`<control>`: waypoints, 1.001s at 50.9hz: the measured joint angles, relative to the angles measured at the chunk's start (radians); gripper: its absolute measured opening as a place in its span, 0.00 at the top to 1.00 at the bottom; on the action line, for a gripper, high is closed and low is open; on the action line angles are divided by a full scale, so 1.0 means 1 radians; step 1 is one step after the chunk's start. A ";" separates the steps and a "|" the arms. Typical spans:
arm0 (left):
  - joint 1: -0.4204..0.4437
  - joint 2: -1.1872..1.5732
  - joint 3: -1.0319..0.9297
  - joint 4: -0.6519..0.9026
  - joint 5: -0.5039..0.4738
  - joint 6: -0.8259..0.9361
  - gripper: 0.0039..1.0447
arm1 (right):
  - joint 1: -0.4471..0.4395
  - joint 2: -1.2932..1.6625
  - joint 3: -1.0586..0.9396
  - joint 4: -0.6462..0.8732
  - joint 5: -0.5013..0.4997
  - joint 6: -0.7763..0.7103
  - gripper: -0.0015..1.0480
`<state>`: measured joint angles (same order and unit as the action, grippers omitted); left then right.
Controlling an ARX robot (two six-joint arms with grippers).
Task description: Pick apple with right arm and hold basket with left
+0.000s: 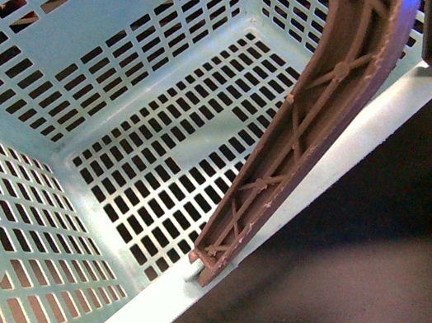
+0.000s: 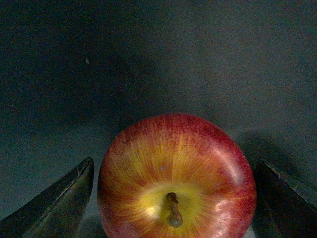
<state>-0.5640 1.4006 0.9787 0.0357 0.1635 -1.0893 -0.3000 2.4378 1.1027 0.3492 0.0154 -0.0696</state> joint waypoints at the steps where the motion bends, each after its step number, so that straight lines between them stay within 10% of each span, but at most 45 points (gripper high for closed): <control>1: 0.000 0.000 0.000 0.000 0.000 0.000 0.85 | 0.001 0.004 0.003 -0.002 0.000 0.001 0.08; 51: 0.000 0.000 0.000 0.000 0.000 0.000 0.85 | -0.003 -0.423 -0.294 0.047 -0.123 -0.060 0.23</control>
<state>-0.5640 1.4006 0.9787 0.0357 0.1635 -1.0893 -0.3035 2.0151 0.8089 0.3958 -0.1078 -0.1295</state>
